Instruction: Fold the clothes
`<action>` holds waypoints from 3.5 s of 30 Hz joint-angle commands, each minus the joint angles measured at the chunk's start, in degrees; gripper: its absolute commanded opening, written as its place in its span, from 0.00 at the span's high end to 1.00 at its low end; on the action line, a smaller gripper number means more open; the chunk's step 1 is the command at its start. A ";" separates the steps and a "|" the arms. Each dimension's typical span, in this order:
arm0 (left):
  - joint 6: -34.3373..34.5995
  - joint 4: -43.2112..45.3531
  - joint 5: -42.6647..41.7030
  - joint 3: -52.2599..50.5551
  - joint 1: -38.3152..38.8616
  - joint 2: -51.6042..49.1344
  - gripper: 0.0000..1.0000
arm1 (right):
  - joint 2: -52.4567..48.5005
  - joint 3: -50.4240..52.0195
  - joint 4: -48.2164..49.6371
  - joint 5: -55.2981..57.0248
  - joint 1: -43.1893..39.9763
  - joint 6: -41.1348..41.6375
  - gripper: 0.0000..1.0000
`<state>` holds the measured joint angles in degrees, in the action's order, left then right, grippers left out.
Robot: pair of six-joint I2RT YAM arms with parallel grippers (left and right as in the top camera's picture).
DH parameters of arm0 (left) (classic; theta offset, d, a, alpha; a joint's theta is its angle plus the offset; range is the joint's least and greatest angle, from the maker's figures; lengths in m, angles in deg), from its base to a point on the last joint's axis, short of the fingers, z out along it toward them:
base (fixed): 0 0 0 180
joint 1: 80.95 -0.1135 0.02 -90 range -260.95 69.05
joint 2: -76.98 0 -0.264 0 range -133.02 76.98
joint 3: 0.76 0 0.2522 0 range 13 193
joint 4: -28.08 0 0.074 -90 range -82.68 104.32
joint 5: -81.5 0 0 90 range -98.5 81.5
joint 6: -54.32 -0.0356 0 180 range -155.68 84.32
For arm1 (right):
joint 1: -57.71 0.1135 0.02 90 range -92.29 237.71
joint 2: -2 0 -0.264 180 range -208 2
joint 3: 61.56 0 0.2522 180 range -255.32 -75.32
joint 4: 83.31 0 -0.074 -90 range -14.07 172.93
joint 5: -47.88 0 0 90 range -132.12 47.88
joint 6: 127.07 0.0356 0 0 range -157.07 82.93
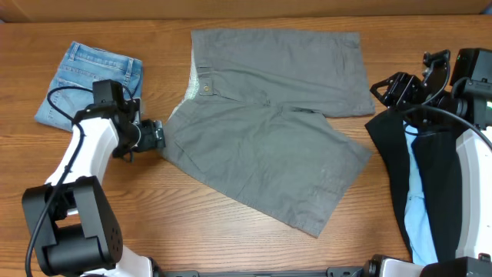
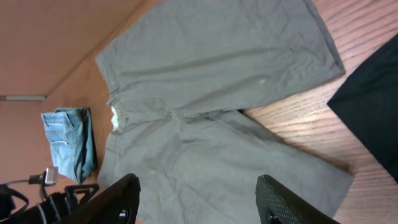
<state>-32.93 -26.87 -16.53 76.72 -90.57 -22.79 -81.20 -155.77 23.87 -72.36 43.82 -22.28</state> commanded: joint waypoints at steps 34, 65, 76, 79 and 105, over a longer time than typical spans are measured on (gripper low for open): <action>4.09 25.49 -9.60 -14.88 -0.09 -9.64 0.88 | 0.17 -0.28 -4.15 -0.68 -0.22 0.02 0.37; -0.42 -0.81 3.58 -3.65 -0.26 3.93 0.93 | -0.09 25.38 -12.55 5.16 2.01 9.46 0.62; -0.42 -0.79 3.56 -3.65 -0.26 3.93 0.88 | -0.07 38.01 -8.41 0.98 15.30 16.11 0.53; -0.42 -0.81 3.56 -3.65 -0.26 3.93 0.87 | -0.07 39.30 -7.87 1.09 21.33 19.80 0.47; 0.26 -1.01 2.05 -3.65 -0.26 3.93 0.83 | -0.07 48.59 2.32 4.94 31.61 34.75 0.35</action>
<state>-31.80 -27.72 -13.82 72.02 -91.01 -19.88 -81.30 -107.61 26.01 -69.12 75.10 11.07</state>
